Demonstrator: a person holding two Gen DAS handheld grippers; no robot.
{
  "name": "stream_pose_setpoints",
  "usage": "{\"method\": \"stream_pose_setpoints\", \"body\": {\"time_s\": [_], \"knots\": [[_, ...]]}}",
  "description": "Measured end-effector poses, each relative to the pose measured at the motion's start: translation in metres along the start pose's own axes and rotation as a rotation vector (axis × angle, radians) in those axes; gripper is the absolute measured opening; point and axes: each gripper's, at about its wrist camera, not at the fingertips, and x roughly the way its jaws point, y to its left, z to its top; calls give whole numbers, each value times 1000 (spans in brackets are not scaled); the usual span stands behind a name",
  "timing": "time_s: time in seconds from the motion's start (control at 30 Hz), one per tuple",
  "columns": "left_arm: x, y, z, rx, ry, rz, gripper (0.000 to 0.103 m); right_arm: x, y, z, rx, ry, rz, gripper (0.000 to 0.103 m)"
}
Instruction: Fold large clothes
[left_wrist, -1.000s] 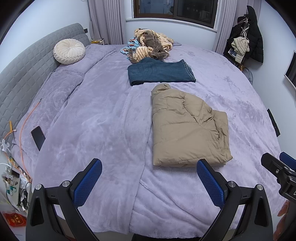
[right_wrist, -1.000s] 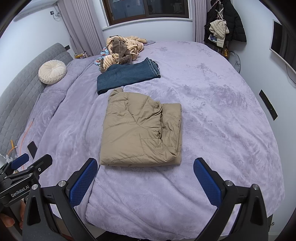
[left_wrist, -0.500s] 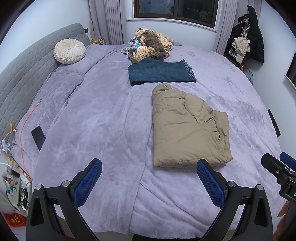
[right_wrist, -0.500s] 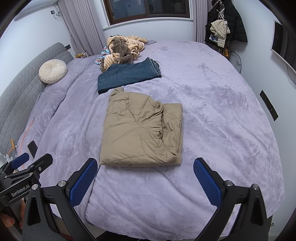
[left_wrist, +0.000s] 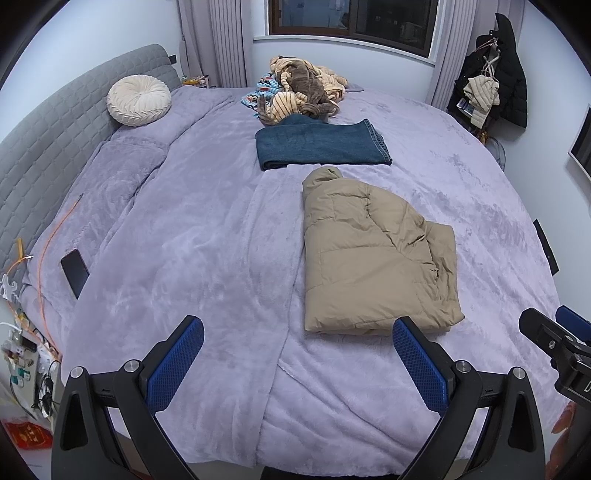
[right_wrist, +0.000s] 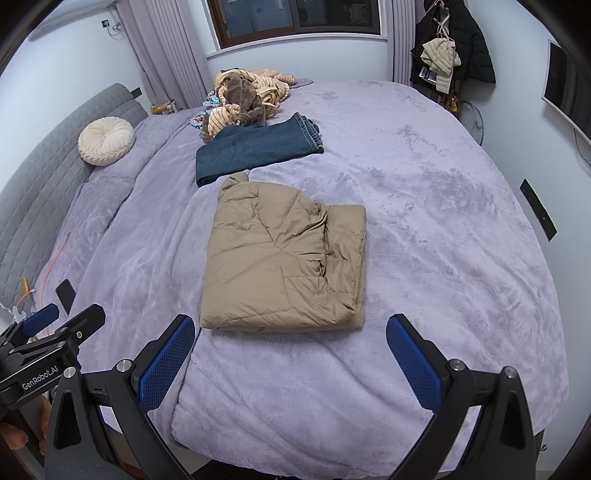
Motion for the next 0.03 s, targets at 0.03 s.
{"method": "stream_pose_setpoints", "body": {"time_s": [0.03], "knots": [[0, -1, 0, 0, 0, 2, 102, -1, 0, 0, 0, 0, 0, 103]]}}
